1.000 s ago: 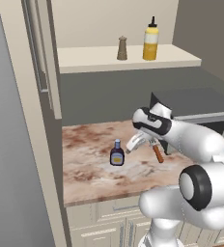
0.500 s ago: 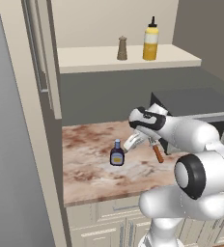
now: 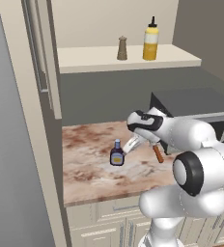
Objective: There are various items on the counter. Only move the condiments/shakers into the cabinet.
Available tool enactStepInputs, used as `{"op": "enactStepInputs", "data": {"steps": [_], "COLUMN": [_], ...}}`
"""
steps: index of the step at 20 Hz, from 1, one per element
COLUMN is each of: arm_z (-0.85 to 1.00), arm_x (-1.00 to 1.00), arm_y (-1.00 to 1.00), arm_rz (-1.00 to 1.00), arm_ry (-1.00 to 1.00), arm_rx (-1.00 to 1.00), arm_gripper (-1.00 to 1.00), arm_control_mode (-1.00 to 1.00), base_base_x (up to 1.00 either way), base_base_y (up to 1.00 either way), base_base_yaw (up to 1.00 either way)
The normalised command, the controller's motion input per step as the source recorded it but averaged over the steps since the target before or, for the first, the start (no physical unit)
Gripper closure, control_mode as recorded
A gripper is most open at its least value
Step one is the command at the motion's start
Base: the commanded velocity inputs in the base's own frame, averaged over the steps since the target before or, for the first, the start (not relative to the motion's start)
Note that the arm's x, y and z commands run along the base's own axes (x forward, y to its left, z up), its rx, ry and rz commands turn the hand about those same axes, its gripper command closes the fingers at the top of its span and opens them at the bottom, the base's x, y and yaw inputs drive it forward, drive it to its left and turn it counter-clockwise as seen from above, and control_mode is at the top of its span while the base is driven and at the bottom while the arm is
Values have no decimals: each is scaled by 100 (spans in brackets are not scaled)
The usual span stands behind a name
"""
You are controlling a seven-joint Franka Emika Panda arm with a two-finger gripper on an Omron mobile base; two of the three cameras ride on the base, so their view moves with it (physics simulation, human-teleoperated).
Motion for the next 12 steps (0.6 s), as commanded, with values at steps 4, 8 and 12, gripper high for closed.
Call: {"op": "enactStepInputs", "data": {"steps": [4,8,12], "arm_z": [-15,-8,-6], "arm_x": [7,6,10], "arm_y": [7,5,6], "arm_rz": [1,1,1], "arm_ry": [-8,-5,-3], "arm_rx": [0,0,0], "arm_gripper": [-100,-100,-100], "arm_control_mode": [-100,-100,-100], "base_base_x": [0,0,0], "base_base_y": [0,0,0], "base_base_yaw": [0,0,0]}}
